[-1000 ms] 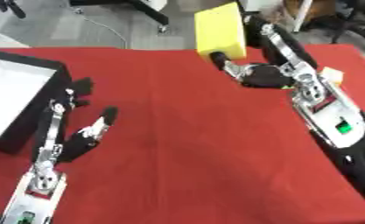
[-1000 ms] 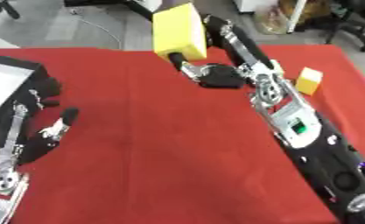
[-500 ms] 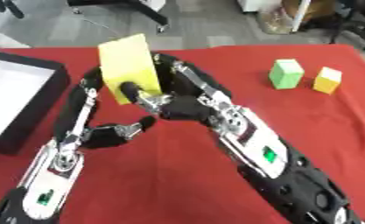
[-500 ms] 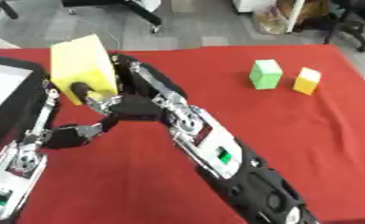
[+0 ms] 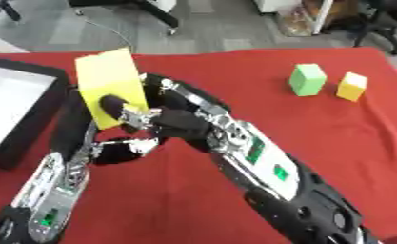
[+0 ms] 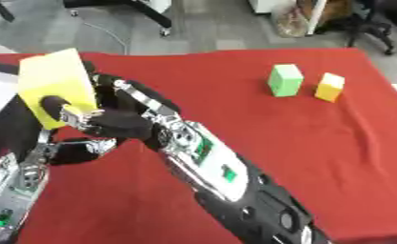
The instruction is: Pick up the objects with one hand, pass them to the other hand, and then place them into the box on the other side of the table.
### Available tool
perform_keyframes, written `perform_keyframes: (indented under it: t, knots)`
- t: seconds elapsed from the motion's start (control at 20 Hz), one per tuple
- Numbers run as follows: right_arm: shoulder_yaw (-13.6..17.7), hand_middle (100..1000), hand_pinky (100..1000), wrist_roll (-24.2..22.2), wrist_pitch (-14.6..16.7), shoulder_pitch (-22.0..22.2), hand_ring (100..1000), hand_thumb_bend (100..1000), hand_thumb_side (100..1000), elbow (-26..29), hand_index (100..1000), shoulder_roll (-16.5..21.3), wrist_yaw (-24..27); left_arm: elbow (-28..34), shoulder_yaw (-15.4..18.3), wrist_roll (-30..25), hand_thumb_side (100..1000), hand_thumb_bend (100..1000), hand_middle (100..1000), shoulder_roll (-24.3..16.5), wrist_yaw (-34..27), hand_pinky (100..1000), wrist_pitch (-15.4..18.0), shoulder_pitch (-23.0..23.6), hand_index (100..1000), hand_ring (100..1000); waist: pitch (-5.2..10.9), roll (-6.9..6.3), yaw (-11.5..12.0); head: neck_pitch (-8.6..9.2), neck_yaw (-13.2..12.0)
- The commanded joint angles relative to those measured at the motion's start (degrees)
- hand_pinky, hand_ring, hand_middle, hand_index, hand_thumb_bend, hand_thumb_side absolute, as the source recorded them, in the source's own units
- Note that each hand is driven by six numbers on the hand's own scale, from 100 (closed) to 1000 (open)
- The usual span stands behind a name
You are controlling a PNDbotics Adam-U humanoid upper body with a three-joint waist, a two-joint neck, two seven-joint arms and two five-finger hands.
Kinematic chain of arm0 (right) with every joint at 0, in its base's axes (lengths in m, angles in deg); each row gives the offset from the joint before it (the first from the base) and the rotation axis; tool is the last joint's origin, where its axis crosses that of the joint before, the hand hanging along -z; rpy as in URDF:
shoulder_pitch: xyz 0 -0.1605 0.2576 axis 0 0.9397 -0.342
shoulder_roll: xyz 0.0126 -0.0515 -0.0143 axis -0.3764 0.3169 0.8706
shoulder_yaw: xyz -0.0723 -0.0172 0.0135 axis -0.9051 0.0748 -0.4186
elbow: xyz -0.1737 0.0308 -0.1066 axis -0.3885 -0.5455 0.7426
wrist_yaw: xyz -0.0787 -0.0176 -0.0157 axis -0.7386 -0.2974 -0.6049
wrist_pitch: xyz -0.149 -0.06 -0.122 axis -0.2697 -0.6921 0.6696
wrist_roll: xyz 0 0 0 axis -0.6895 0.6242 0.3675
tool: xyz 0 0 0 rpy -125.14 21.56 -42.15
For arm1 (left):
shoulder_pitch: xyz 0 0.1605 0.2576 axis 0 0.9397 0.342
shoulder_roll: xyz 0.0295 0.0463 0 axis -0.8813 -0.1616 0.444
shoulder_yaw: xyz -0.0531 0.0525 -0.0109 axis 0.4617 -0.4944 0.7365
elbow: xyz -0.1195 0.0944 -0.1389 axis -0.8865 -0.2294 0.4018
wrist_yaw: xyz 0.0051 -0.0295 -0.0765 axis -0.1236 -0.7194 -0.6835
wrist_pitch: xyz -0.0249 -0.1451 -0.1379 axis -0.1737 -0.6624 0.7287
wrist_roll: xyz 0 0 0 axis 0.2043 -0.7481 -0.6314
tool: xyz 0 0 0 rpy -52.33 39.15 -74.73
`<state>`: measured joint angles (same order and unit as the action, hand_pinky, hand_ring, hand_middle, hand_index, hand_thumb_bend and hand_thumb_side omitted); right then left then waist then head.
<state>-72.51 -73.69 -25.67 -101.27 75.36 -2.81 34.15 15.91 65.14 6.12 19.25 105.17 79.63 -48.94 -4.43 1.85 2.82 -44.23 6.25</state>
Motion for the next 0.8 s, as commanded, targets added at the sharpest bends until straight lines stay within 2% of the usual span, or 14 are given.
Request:
perform_keyframes:
  t: [0.05, 0.25, 0.45, 0.8]
  knots:
    - [1.5, 392, 570, 1.4, 0.8, -0.4, 524, 190, 374, -0.4, 512, -0.3, -0.5, -0.2, 0.7, 1.0, 562, 638, 785, -0.3, -1.0, 781, -0.4, 0.3, 881, 812, 1.38, 0.41, -0.1, 0.11, 0.1]
    - [3.2, 391, 571, 3.4, 2.7, 0.4, 524, 185, 370, -2.2, 510, -0.9, -1.2, -0.8, 1.2, 2.0, 561, 639, 786, -0.2, -1.7, 778, -0.8, 1.8, 881, 814, 1.3, 0.38, -0.2, 0.11, 0.2]
    - [3.7, 391, 569, 4.5, 3.7, 0.8, 523, 185, 367, -3.6, 510, -1.3, -1.9, -0.8, 1.7, 3.1, 560, 638, 787, -0.1, -1.7, 777, -1.1, 2.8, 880, 815, 1.27, 0.37, -0.2, 0.11, 0.2]
    - [0.9, 391, 567, 4.0, 2.5, 1.6, 522, 194, 355, -7.1, 511, -1.3, 0.2, -0.4, 2.2, 5.8, 556, 613, 784, -0.4, -1.6, 775, -1.2, 1.9, 875, 810, 1.28, 0.39, -0.2, 0.11, 0.4]
